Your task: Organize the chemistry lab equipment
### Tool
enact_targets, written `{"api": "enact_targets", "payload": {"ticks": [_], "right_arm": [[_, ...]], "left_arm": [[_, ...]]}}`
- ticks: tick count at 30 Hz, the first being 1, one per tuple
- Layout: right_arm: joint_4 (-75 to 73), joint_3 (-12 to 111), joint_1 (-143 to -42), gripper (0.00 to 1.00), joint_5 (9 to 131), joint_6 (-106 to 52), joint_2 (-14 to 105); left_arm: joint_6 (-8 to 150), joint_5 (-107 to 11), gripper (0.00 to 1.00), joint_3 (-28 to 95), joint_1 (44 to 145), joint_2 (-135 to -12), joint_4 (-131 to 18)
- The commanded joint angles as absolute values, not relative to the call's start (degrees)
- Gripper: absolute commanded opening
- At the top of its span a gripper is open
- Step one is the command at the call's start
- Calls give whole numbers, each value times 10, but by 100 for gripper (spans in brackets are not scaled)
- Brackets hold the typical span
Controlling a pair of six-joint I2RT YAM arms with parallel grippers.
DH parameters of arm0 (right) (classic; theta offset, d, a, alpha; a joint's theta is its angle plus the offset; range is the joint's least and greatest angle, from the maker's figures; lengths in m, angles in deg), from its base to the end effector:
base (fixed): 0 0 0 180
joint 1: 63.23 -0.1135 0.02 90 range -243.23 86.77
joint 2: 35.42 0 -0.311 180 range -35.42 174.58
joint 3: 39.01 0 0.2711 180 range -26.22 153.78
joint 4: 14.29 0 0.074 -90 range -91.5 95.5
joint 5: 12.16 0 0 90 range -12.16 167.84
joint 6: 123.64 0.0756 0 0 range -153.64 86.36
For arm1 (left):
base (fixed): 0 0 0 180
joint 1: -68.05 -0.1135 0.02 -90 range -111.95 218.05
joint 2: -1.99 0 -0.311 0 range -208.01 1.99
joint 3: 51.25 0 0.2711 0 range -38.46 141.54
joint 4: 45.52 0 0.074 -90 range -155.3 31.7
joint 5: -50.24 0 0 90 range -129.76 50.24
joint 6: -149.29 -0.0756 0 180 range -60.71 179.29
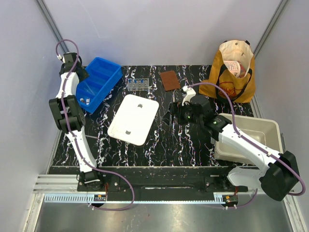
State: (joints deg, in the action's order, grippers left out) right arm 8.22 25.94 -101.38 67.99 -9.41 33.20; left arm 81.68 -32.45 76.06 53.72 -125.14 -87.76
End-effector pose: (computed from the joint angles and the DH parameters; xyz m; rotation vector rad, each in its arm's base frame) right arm 0.2361 0.2019 0.3202 -0.3710 2.0974 0.8427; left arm 0.5687 0.1552 0.2625 -0.7857 2.1603 0.0746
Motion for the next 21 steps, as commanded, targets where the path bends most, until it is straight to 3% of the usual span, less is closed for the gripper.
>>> {"api": "enact_targets", "payload": {"ticks": [1, 13, 21], "right_arm": [[79, 285, -1017, 100, 700, -96, 326], [168, 308, -1017, 100, 743, -77, 309], [182, 306, -1017, 100, 731, -77, 288]], "left_arm": [[815, -334, 51, 761, 535, -1198, -860], [839, -352, 58, 582, 546, -973, -905], [927, -298, 78, 379, 546, -797, -941]]}}
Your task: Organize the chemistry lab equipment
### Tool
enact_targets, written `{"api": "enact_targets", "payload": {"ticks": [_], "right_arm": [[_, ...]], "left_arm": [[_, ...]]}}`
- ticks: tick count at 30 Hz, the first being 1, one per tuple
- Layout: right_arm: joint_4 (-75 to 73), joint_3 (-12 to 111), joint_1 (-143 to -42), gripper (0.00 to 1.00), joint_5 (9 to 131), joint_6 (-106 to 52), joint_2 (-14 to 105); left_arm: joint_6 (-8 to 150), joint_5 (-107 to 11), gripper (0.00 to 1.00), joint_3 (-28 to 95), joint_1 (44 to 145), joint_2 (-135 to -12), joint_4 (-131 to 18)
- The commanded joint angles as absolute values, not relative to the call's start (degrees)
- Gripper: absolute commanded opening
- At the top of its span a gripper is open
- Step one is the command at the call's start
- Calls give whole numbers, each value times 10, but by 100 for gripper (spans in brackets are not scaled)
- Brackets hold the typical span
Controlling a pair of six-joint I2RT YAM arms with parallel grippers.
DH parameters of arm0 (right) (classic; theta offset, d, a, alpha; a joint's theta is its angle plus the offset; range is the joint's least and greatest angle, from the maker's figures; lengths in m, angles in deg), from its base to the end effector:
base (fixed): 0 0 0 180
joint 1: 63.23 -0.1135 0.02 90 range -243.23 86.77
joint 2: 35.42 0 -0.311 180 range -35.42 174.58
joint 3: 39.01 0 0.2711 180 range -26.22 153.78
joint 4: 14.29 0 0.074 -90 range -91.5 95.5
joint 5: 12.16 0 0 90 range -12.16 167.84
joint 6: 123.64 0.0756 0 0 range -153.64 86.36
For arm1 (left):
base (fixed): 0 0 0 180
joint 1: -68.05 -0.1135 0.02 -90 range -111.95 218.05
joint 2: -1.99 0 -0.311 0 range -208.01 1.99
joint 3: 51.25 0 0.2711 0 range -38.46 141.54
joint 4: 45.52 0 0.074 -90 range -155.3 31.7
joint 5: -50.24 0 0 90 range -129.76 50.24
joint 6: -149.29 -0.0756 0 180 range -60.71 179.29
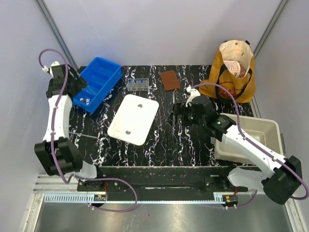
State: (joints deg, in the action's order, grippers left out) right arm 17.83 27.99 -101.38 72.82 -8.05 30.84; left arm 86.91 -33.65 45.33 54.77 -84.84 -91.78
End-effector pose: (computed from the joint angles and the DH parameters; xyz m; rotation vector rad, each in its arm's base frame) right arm 0.2266 0.1864 0.3239 -0.2956 2.1895 0.7369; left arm 0.3776 0.0974 0.3812 -0.8253 2.0436 -0.0219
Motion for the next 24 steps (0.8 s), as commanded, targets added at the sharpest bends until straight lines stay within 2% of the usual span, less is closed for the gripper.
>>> {"api": "enact_targets", "payload": {"ticks": [1, 8, 14, 24], "right_arm": [[181, 306, -1017, 100, 727, -75, 287], [177, 299, -1017, 100, 705, -61, 276], [175, 289, -1017, 100, 707, -66, 260], [170, 298, -1016, 100, 691, -68, 259]], "left_arm": [[936, -293, 80, 360, 545, -783, -941], [1008, -232, 79, 266, 533, -754, -964], [1054, -252, 72, 215, 503, -769, -964], [1122, -217, 63, 149, 500, -761, -964]]}}
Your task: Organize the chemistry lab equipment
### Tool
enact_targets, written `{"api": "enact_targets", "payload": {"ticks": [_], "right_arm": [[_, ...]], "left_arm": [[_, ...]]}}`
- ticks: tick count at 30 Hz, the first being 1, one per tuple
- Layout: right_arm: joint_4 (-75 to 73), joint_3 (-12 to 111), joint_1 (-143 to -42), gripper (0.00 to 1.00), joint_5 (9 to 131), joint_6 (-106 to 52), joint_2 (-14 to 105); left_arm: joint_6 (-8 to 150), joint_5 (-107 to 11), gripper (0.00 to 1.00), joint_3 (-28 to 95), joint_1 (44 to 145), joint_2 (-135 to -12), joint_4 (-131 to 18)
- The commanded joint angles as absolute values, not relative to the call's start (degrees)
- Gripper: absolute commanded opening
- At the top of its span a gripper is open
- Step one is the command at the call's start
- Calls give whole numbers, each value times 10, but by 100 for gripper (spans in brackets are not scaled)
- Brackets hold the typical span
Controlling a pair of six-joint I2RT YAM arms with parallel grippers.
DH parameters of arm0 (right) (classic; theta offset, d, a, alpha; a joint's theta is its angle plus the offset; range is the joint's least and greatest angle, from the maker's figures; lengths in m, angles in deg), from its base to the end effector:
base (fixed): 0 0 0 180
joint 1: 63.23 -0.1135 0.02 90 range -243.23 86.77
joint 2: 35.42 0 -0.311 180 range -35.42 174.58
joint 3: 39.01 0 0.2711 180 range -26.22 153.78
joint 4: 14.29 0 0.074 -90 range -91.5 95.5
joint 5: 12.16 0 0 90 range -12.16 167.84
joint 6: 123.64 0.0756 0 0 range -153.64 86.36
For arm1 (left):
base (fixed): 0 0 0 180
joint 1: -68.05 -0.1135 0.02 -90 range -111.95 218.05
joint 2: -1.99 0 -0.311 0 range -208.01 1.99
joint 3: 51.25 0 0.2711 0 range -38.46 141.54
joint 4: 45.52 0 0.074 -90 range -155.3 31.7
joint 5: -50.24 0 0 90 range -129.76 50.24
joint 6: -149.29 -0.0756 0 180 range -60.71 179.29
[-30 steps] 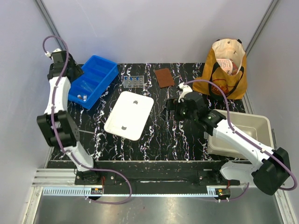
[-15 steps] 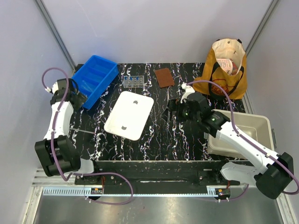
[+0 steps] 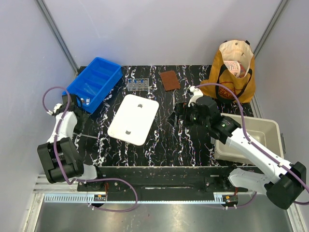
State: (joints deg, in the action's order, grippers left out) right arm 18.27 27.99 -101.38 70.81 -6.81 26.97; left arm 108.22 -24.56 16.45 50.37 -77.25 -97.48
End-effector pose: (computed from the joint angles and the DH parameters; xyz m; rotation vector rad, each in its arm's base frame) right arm 0.2127 0.1788 0.3410 -0.2922 2.1397 0.8090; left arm 0.2733 0.1079 0.2333 -1.5087 2.1463 0.1706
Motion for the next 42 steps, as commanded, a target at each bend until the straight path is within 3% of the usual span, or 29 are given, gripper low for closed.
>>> {"api": "enact_targets", "payload": {"ticks": [1, 18, 32, 39, 42], "right_arm": [[167, 297, -1016, 100, 687, -67, 259], [156, 293, -1017, 100, 670, -75, 262], [143, 289, -1017, 100, 665, -81, 263], [140, 287, -1017, 100, 662, -82, 265], [140, 284, -1017, 100, 662, -81, 260]], "left_arm": [[1127, -215, 63, 143, 500, -761, -964], [1185, -227, 47, 87, 499, -802, -941], [1208, -239, 41, 83, 500, -860, -944], [1217, -246, 34, 76, 499, -870, -942], [1218, -250, 24, 79, 499, -873, -945]]}}
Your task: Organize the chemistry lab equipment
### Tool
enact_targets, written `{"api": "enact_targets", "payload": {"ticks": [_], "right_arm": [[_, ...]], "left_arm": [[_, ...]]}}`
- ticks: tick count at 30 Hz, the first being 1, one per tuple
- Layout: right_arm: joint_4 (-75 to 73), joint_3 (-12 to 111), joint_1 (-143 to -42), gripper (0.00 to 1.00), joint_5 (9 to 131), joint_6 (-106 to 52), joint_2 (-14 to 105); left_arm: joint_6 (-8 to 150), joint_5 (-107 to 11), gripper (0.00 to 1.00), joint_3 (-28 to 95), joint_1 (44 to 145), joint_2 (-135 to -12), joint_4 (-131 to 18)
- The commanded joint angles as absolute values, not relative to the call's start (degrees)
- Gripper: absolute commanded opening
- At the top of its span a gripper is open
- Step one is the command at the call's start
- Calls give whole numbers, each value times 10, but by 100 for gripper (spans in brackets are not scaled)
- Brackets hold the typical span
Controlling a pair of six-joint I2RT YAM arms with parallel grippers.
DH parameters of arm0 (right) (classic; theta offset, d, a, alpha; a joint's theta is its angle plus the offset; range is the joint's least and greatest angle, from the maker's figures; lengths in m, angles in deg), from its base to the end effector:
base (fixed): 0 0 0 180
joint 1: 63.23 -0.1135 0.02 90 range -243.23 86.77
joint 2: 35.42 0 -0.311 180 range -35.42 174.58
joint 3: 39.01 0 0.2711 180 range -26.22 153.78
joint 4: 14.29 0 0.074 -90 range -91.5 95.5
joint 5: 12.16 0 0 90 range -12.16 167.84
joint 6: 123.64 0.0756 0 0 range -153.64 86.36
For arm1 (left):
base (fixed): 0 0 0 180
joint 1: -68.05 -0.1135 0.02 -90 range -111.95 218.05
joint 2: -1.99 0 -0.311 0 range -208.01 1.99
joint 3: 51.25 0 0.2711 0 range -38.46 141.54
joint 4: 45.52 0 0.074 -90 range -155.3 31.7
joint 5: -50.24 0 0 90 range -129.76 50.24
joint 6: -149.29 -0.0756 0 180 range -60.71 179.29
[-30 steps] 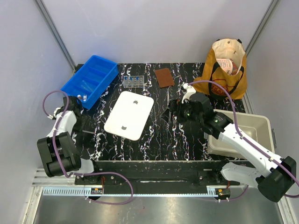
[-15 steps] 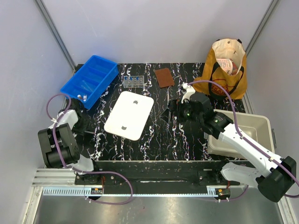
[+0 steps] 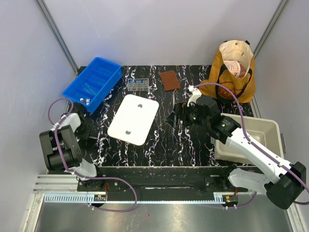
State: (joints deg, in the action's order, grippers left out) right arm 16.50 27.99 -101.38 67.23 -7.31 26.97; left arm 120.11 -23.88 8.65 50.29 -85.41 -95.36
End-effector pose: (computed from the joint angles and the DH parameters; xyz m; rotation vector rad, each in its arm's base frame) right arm 0.2109 0.1834 0.3454 -0.3426 2.1109 0.8769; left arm 0.2589 0.1047 0.1559 -1.8227 2.1587 0.2515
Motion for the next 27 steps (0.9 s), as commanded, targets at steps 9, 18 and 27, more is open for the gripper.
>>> {"api": "enact_targets", "payload": {"ticks": [9, 18, 27], "right_arm": [[137, 274, -1017, 100, 659, -69, 253], [135, 269, -1017, 100, 662, -51, 238], [131, 279, -1017, 100, 646, -42, 238]], "left_arm": [[1221, -274, 1, 56, 499, -851, -944], [1189, -302, 0, 43, 499, -805, -946], [1170, -301, 0, 32, 499, -707, -967]]}}
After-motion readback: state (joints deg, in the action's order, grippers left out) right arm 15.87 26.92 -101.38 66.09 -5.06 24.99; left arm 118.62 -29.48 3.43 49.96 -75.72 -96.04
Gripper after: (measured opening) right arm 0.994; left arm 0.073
